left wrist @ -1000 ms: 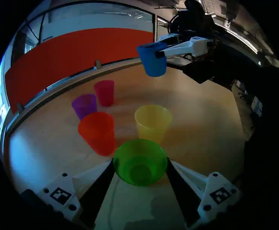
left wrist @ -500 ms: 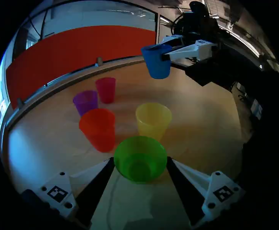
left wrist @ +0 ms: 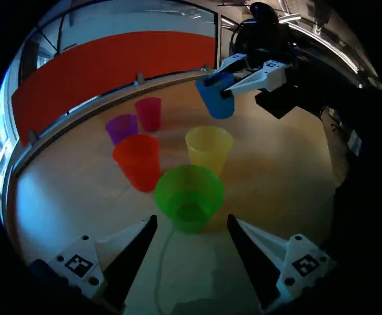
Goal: Pour water
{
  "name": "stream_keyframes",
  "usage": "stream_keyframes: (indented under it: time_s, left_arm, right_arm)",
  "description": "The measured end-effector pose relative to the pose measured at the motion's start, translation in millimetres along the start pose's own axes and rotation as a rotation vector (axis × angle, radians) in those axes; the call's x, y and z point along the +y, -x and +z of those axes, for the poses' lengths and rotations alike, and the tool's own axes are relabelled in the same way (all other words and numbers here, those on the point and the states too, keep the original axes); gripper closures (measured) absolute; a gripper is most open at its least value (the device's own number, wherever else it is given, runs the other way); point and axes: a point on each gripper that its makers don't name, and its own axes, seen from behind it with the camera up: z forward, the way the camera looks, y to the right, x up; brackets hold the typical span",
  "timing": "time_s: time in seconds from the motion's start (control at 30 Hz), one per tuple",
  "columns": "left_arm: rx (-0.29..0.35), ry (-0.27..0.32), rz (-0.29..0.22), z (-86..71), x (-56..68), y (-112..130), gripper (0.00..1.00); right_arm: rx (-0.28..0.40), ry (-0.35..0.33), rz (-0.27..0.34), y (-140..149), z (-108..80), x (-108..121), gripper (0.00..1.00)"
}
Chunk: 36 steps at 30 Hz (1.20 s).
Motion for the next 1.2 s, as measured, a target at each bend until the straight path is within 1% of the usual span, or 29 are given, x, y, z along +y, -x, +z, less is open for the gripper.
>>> stream_keyframes:
  time_s: [0.2,0.4,0.6,0.7,0.8,1.07,1.2]
  left_arm:
    - [0.033,-0.027,-0.017,-11.6,-3.1,-2.0,0.01]
    - [0.056,-0.057,-0.029,-23.8,-6.9,1.0,0.01]
    - [0.109,-0.080,-0.069,-37.0,-8.4,-2.8,0.01]
    - [0.126,-0.087,-0.094,-42.6,-9.5,-2.3,0.01]
    - [0.136,-0.095,-0.107,-47.3,-11.8,-2.1,0.01]
    - [0.149,-0.108,-0.122,-52.2,-15.4,-2.0,0.01]
    - [0.153,-0.106,-0.125,-52.1,-15.2,-2.6,0.01]
  right_arm:
    - [-0.043,-0.015,0.012,22.9,9.9,-5.4,0.09]
    - [-0.083,-0.022,0.021,43.9,16.8,-9.4,0.09]
    - [-0.112,-0.021,0.028,60.3,21.6,-9.8,0.09]
    - [-0.124,-0.017,0.029,66.5,22.9,-9.2,0.09]
    - [-0.127,-0.017,0.032,69.8,23.9,-9.2,0.09]
    - [-0.125,-0.018,0.042,73.4,19.7,-9.3,0.09]
    - [-0.130,-0.014,0.024,77.0,13.5,-9.9,0.08]
